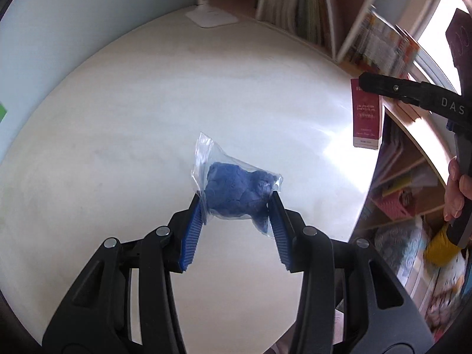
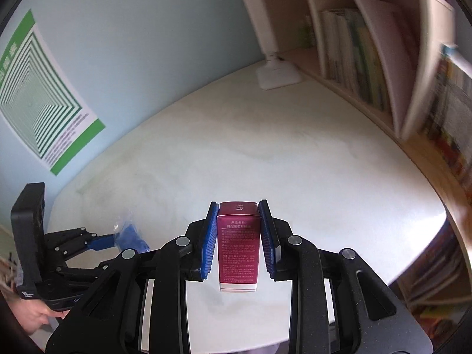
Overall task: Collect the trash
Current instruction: 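Carry the blue bag with the left tool while the right tool carries the red box to the wastebasket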
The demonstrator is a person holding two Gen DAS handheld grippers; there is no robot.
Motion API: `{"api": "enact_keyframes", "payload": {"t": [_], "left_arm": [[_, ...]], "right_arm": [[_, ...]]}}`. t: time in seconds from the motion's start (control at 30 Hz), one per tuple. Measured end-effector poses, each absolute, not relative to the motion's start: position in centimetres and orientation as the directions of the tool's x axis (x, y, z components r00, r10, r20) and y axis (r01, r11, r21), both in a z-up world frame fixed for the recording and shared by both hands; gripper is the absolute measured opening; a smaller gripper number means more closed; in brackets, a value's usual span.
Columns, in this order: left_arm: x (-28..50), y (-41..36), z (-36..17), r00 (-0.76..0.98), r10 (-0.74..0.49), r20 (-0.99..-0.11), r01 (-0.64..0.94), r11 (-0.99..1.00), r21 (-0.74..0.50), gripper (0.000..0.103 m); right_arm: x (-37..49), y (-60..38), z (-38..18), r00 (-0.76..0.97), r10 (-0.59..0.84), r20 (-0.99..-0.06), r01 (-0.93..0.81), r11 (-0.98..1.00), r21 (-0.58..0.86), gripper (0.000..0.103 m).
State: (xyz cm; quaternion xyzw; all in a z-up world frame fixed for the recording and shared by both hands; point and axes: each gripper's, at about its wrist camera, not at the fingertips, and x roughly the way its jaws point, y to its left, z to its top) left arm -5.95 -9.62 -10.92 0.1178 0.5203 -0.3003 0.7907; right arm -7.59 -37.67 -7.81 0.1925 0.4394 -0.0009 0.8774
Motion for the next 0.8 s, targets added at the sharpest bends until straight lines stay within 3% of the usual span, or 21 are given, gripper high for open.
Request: {"api": "enact_keyframes", "payload": {"t": [0.37,0.8], "left_arm": [[-18.6,-22.0,-11.9,0.047,-0.414,-0.909,0.882,0.445,-0.157,0.041],[-28.6,-31.7,-21.1,-0.108,-0.250,-0.962,0.954,0.245,-0.171,0.041]], "right_arm": [[-26.8,-43.8,-10.1,0.576,-0.045,-0.816,0.547,0.764,0.343,0.028],[-39.3,-47.3,-19.7,0.509,-0.031,-0.860,0.737,0.532,0.417,0.028]]}}
